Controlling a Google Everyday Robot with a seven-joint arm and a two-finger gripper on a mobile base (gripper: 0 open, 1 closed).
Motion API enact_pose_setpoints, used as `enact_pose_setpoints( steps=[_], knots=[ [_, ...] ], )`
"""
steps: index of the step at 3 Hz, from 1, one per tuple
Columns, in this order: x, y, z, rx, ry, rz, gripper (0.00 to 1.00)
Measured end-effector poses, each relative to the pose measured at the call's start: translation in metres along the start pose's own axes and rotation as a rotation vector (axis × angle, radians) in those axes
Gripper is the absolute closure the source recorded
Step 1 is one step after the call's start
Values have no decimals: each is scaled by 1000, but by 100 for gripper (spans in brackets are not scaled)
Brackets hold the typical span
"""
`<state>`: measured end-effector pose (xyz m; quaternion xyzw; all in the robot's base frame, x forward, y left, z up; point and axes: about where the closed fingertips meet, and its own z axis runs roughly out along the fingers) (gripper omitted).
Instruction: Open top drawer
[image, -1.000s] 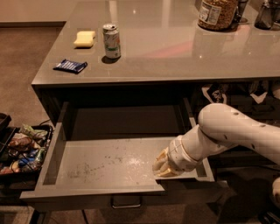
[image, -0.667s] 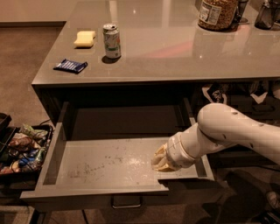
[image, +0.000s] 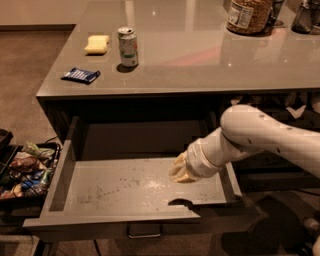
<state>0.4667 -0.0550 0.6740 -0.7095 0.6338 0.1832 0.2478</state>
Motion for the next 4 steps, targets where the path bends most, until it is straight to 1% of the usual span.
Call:
enact_pose_setpoints(
  steps=[1,2,3,4],
  knots=[
    [-4,-30,-19,61,-59,-11,100],
    [-6,-44,-60,199,-128,-5,100],
    [8,-36,-113,382,-165,44,100],
    [27,-12,-159,545,-157,94,100]
  ],
)
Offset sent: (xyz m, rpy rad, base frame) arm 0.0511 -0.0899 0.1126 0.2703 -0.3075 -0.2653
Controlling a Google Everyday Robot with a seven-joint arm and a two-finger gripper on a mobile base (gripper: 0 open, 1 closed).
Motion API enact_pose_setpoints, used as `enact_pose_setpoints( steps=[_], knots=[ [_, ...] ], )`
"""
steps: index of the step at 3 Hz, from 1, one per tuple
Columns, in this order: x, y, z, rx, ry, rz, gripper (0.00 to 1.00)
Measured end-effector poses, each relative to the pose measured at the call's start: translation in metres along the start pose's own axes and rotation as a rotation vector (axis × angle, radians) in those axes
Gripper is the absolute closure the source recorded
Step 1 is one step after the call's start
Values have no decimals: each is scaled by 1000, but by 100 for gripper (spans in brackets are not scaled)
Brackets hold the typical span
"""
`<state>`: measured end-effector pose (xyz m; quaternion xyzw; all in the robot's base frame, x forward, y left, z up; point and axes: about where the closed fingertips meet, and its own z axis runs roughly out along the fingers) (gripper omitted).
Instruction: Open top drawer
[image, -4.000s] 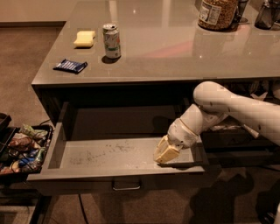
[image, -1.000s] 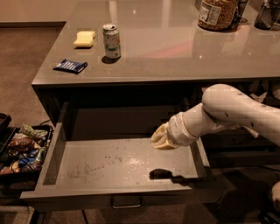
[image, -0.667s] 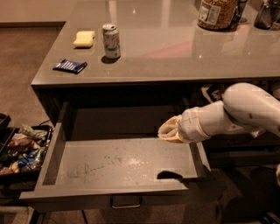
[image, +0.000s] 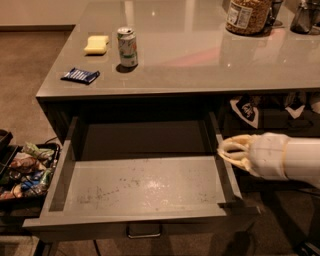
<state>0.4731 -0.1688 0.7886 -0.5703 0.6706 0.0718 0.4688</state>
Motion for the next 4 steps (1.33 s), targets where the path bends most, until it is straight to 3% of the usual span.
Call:
enact_pose_setpoints(
  steps=[1,2,4],
  knots=[
    [19,11,-34,60,19,47,100],
    [22,11,-39,70,24,54,100],
    [22,11,-39,70,24,54,58]
  ],
)
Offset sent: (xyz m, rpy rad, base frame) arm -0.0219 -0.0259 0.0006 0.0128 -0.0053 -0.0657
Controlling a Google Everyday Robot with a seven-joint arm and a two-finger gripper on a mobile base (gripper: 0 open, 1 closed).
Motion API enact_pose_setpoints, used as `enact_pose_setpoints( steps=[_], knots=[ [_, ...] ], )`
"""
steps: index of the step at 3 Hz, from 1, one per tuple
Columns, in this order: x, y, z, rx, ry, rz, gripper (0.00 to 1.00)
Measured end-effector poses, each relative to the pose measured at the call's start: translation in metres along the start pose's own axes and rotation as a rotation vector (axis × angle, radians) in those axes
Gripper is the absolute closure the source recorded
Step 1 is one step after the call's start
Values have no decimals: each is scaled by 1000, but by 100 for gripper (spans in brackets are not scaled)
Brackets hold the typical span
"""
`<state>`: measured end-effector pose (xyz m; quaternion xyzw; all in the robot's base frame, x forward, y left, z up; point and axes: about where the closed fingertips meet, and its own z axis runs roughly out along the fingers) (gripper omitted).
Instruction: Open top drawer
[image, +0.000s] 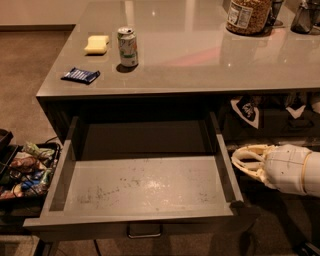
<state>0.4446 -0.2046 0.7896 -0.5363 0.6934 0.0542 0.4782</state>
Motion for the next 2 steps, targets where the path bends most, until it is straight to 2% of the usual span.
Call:
enact_pose_setpoints(
  steps=[2],
  knots=[
    [0,0,0,0,0,0,12]
  ],
)
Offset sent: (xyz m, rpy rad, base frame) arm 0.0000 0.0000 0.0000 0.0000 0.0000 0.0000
